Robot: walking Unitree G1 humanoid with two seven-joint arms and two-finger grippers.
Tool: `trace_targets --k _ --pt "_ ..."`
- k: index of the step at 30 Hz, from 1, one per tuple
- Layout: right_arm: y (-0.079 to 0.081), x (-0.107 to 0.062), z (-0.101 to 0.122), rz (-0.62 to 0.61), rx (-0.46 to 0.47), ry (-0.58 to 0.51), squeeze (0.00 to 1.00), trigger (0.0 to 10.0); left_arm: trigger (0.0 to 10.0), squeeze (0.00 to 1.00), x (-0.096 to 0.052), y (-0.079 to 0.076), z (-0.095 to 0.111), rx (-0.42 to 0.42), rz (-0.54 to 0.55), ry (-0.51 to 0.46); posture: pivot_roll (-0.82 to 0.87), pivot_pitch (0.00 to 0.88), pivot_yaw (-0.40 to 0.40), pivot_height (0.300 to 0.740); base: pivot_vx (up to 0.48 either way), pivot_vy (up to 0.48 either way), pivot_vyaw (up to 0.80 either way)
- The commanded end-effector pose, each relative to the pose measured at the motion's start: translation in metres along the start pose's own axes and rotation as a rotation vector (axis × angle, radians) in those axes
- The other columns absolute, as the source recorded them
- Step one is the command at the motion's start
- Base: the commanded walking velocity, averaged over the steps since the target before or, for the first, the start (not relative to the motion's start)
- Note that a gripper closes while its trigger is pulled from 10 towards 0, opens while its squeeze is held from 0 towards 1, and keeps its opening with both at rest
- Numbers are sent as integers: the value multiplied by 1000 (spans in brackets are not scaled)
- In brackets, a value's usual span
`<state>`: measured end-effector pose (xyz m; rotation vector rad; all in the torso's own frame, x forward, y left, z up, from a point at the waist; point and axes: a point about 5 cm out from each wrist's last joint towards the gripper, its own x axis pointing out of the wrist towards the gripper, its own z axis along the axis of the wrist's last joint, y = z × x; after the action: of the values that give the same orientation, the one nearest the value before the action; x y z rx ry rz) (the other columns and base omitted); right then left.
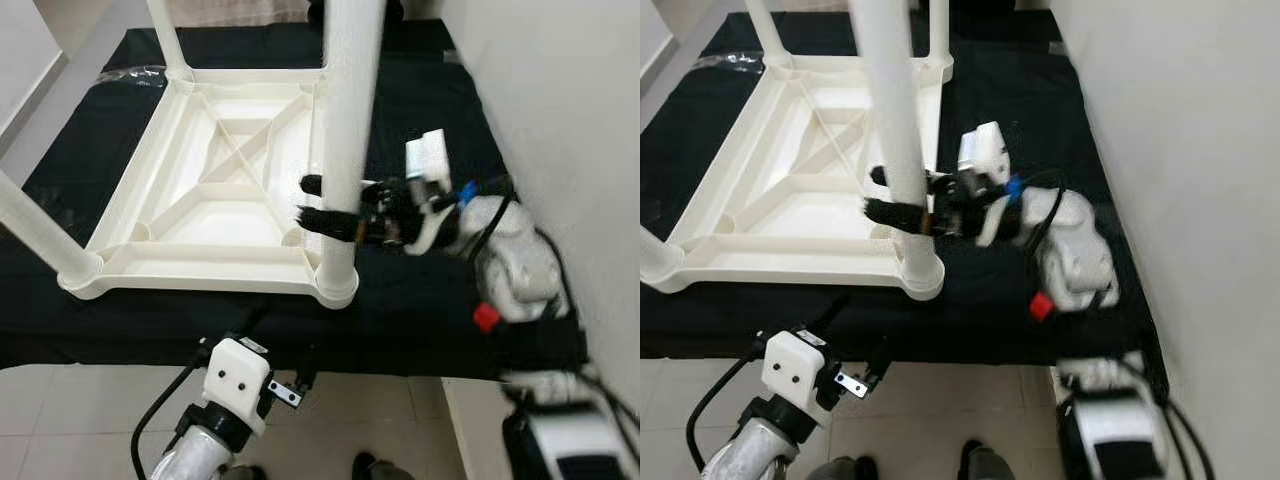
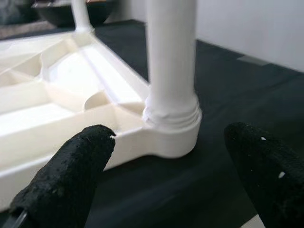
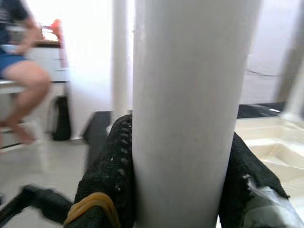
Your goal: Building children table
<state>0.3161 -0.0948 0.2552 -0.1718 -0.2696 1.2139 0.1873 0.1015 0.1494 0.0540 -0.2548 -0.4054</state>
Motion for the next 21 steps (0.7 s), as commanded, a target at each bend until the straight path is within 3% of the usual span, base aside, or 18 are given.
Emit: trace_targets --k 1,2,4,6,7,9,14,15,18,19,20,21 --pt "3 -11 -62 -375 71 380 0 0 10000 0 -5 0 -2 2 -3 29 39 276 -27 740 0 0 0" --pt "8 -21 -72 -595 22 476 0 0 10000 0 -5 0 -2 2 -2 30 37 278 -26 740 0 0 0" --pt "8 -21 -72 -595 22 476 0 0 10000 0 -5 0 -2 2 -2 30 37 278 -26 740 0 0 0" --pt "48 -5 -72 -627 12 465 0 0 10000 0 -5 3 -1 2 -9 32 14 298 9 740 0 0 0" --pt "48 -5 -72 -627 12 465 0 0 10000 0 -5 3 -1 2 -9 32 14 298 9 740 0 0 0" --pt "66 10 -68 -513 40 411 0 0 10000 0 -5 3 -1 -3 -20 35 21 293 6 740 0 0 0" --pt "49 16 -65 -516 56 374 0 0 10000 0 -5 2 -3 -5 -29 37 27 268 0 740 0 0 0" --pt "39 22 -53 -518 19 301 0 10000 10000 0 -4 2 -4 -3 -25 38 32 259 -3 740 0 0 0" --pt "30 30 -39 -480 10 212 0 10000 10000 0 -4 2 -4 0 -19 38 34 258 -6 740 0 0 0" --pt "26 37 -28 -451 3 149 510 10000 10000 0 -4 2 -4 2 -15 38 37 259 -8 740 0 0 0" --pt "26 37 -28 -451 3 149 510 10000 10000 0 -4 2 -4 2 -15 38 37 259 -8 740 0 0 0" --pt "24 42 -17 -392 -3 88 1000 10000 10000 0 -3 2 -4 3 -11 37 45 257 -13 740 0 0 0"
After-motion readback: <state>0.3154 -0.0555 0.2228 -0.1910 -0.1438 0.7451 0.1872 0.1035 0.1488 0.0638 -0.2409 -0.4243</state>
